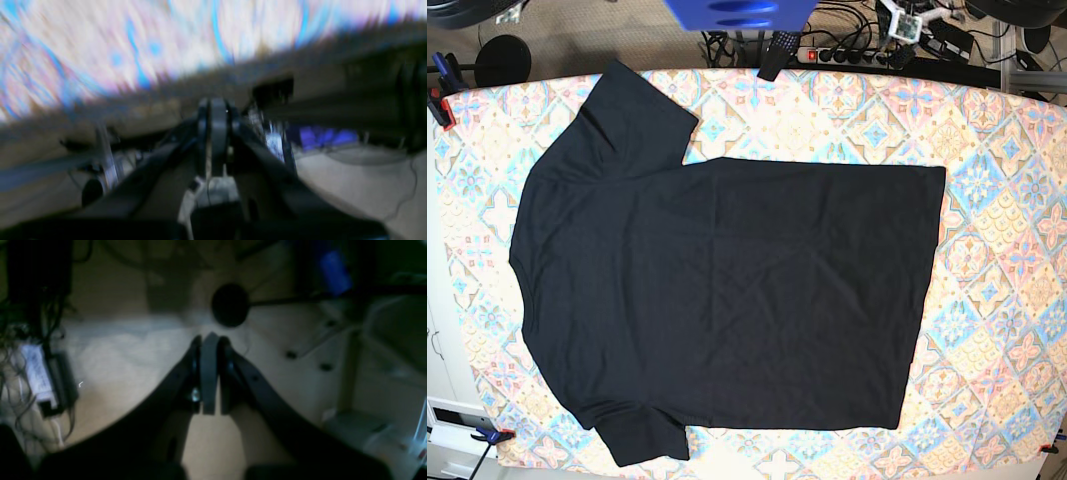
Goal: Fold the T-shirt properly
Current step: 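Move the left gripper down to the shirt's shoulder corner and grasp it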
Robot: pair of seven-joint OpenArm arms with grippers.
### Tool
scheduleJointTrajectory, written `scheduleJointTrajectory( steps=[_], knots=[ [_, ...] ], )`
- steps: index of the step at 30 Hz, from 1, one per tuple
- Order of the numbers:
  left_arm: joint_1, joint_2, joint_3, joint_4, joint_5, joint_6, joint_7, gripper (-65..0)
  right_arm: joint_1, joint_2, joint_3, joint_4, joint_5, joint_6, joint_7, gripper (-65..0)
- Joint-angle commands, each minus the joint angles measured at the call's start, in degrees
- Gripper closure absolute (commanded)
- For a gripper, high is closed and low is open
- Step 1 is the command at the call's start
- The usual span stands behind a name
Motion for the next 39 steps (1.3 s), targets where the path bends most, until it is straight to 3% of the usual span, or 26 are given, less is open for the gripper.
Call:
scheduleJointTrajectory(
  steps=[1, 3, 6, 9, 13, 16, 21, 24, 31, 39],
  knots=[
    [1.1, 0.0, -0.5, 1.9, 0.0, 0.2, -0.9, -3.9, -1.0, 0.2, 0.1, 3.1, 0.2, 0.1, 0.7, 0.0],
    [1.0, 0.0, -1.0, 4.1, 0.0, 0.2, -0.8, -7.6, -1.6, 0.2, 0.1, 7.7, 2.1, 0.1, -1.6, 0.0],
    [0.5, 0.0, -1.0, 6.2, -0.4, 0.2, -0.8, -13.1, -1.6, 0.2, 0.2, 14.9, 10.6, 0.1, -6.5, 0.0],
    [-2.6, -0.5, -1.0, 6.3, -5.3, 0.2, -0.7, -15.2, -1.6, 0.5, 0.2, 18.6, 18.0, 0.1, -10.6, 0.0],
    [-8.5, -4.3, -1.2, 6.5, -21.8, 0.2, 7.6, -15.0, -0.8, 0.6, 0.3, 19.9, 24.9, 0.2, -13.2, 0.0],
    [-12.8, -7.1, -4.5, 6.4, -35.8, 0.2, 13.9, -15.0, -0.5, 0.6, -0.1, 20.0, 25.2, 0.2, -14.4, 0.0],
    [-20.3, -6.6, -12.8, 6.1, -52.1, 0.2, 26.5, -15.4, -0.5, 0.6, -0.2, 20.0, 25.3, 0.2, -15.1, 0.0],
    [-25.0, -3.6, -18.2, 3.6, -58.5, 0.2, 34.2, -15.6, -0.5, 0.6, -0.2, 20.0, 25.3, 0.2, -15.1, 0.0],
    [-33.6, 3.7, -31.0, -8.7, -64.5, 0.2, 46.8, -15.7, -0.5, 0.5, -0.2, 20.0, 25.3, 0.2, -15.1, 0.0],
    [-41.3, 4.5, -33.7, -21.2, -64.4, 0.2, 47.3, -15.8, -0.1, 0.3, -0.3, 20.0, 25.3, 0.2, -15.1, 0.0]
  ],
)
